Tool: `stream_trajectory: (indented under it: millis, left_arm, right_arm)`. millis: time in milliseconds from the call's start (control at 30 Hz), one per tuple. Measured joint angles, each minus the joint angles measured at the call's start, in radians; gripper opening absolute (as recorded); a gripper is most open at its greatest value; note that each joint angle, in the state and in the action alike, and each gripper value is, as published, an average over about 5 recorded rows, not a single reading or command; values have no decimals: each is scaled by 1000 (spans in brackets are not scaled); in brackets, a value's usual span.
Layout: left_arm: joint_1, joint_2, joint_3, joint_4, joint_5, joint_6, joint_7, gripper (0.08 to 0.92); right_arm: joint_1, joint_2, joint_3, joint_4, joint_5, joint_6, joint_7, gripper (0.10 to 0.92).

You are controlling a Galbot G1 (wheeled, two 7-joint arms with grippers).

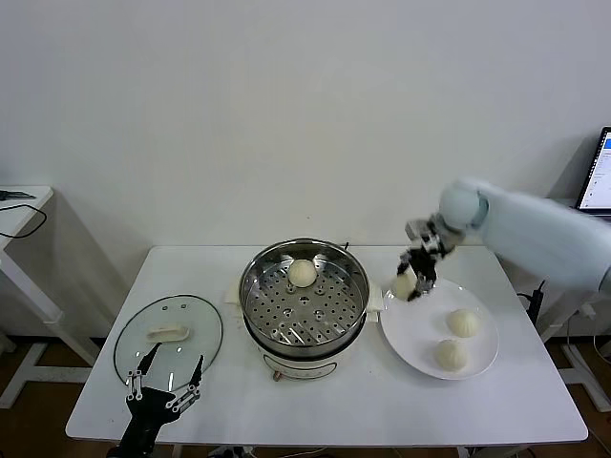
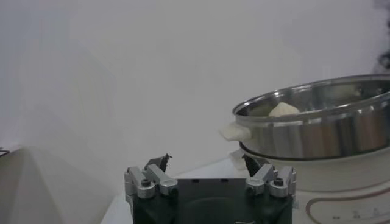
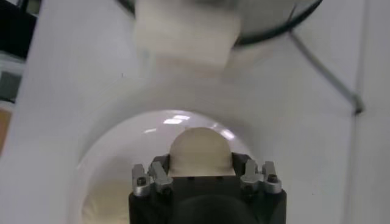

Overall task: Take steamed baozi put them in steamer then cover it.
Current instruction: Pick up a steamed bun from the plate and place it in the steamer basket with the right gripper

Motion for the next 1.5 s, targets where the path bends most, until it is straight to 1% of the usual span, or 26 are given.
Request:
stream_trajectory:
  millis: [267,467,633,1000,1333,1500]
  left_arm:
    - [-6,4,6,0,-1,-2,-2,823]
    - [-12,10,4,2,-4,-3,-4,823]
    - [-17,11,6,5,-6,-3,-5,823]
    - [-14,9,-2,4,-7,-7,-7,823]
    - [-13,8,-5,7,-8,-15,-9,823]
    - [-13,7,-6,8,-9,-21,-11,823]
  right_arm:
    - [143,161,-82,20,121,-31,-18,664]
    - [175,290,-134,19,208,-75,18,664]
    - [170,386,-165,10,249,-108,60,662]
    - [105,517,-201,-19,272,-152,134,662]
    - [54,569,-221,-47,255,-164,161,663]
    - [33,580,-222,-57,248,-165,172,703]
